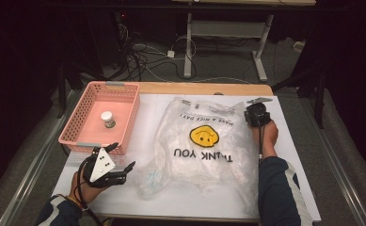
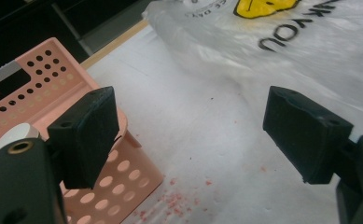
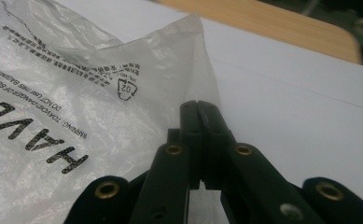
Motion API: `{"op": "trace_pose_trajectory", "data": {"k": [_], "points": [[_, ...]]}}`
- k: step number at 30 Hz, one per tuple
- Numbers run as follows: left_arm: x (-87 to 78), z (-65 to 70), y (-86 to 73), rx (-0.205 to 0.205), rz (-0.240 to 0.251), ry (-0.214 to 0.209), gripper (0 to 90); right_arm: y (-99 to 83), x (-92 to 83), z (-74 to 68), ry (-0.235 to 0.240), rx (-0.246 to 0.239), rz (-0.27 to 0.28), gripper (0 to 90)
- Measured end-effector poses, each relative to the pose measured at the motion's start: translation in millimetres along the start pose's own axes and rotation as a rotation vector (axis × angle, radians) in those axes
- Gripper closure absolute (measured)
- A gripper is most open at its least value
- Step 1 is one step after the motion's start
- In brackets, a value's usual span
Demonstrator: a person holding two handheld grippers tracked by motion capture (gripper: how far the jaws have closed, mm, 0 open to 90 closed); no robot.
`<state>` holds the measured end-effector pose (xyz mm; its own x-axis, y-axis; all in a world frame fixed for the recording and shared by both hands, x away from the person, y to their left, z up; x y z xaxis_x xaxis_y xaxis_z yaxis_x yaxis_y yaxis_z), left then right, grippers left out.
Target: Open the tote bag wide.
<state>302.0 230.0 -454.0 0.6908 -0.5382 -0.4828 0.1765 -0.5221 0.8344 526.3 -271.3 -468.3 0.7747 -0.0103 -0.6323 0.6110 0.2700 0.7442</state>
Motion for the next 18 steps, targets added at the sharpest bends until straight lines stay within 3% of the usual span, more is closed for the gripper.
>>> {"op": "trace_pose_trajectory", "data": {"k": [3,7,10,12,14,18], "points": [[0.3,-0.7,-0.1,-0.004,0.000,-0.001,18.0,-8.9,-0.8,21.7,-0.034,0.102,-0.028,90.0],[-0.3,-0.8,0.1,0.001,-0.002,0.001,18.0,-20.3,-4.4,36.6,0.017,0.155,-0.098,90.0],[-1.5,-0.5,0.3,0.002,0.000,0.003,18.1,-24.9,-13.5,42.9,0.052,0.148,-0.117,90.0],[-1.9,0.0,0.4,0.007,-0.003,0.005,18.0,-29.9,-21.4,42.9,0.063,0.132,-0.099,90.0],[-1.8,0.5,0.4,0.008,-0.005,0.004,18.0,-35.5,-28.2,38.7,0.083,0.105,-0.105,89.5],[-1.2,1.8,0.3,0.016,-0.013,0.006,18.0,-46.4,-45.7,27.6,0.103,0.047,-0.068,88.4]]}}
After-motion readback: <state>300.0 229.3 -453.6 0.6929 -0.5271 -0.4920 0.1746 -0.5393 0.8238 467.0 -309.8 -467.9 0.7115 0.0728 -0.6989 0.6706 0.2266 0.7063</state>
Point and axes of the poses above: each handheld gripper's, and its own axes: x roughly forward along the jaws, y roughly out of its top, z roughly to its right, the point moved 1 cm from there along x, roughly forward along the jaws, and after that the axes turned 5 degrees about -y, right-handed, at the moved point
